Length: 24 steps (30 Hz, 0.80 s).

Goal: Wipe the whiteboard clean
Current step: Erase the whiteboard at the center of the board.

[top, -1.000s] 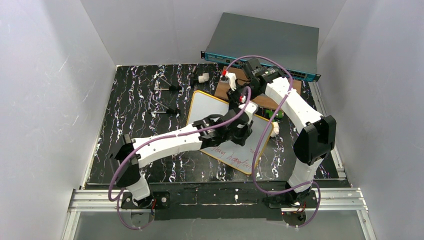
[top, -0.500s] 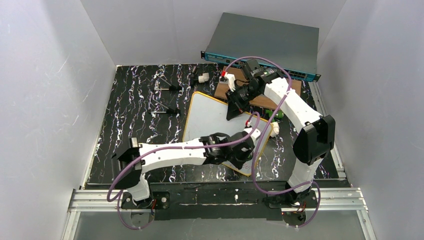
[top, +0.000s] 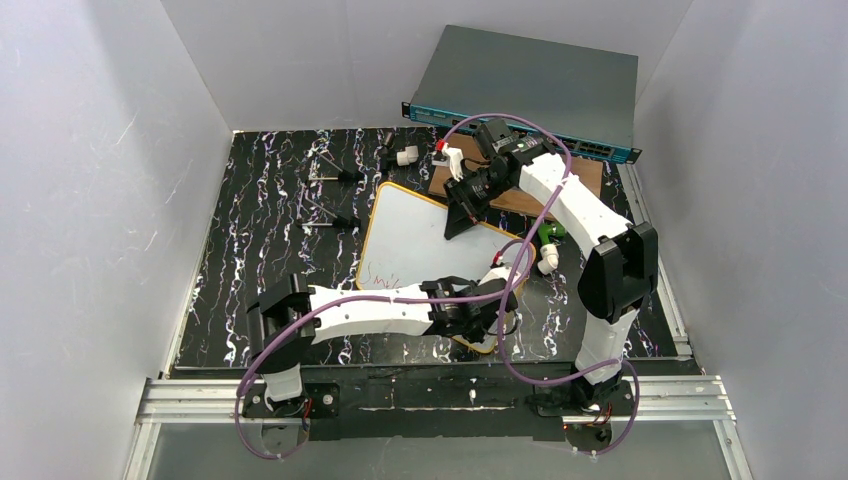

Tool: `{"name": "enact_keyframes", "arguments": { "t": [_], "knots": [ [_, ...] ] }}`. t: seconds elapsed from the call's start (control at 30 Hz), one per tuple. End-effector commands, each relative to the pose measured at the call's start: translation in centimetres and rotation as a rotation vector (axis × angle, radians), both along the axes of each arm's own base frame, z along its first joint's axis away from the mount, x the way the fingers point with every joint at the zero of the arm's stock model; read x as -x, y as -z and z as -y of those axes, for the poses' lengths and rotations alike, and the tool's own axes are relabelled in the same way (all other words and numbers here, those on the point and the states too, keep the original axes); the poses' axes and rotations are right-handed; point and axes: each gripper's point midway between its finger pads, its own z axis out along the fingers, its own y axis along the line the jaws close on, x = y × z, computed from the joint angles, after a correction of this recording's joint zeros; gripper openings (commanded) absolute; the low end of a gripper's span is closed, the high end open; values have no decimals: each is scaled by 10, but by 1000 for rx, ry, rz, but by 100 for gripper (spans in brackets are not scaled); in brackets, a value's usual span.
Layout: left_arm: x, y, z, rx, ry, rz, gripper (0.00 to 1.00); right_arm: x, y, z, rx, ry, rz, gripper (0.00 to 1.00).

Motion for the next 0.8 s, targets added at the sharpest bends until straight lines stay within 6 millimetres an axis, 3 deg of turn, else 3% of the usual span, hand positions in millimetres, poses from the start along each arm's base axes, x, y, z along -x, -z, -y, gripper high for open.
{"name": "enact_keyframes", "arguments": {
  "t": [0.0, 0.5, 0.63, 0.77],
  "knots": [
    [-25, -15, 2, -17, -73, 91, 0, -1, -5, -2, 17, 4, 44, 1],
    [-89, -99, 14, 183, -137, 155, 0, 0, -1, -1, 30, 1, 50, 1],
    [-93, -115, 4, 218, -154, 165, 0, -1, 0, -1, 36, 3, 53, 1],
    [-81, -124, -5, 250, -116, 144, 0, -3, 2, 0, 46, 6, 56, 1]
  ]
}}
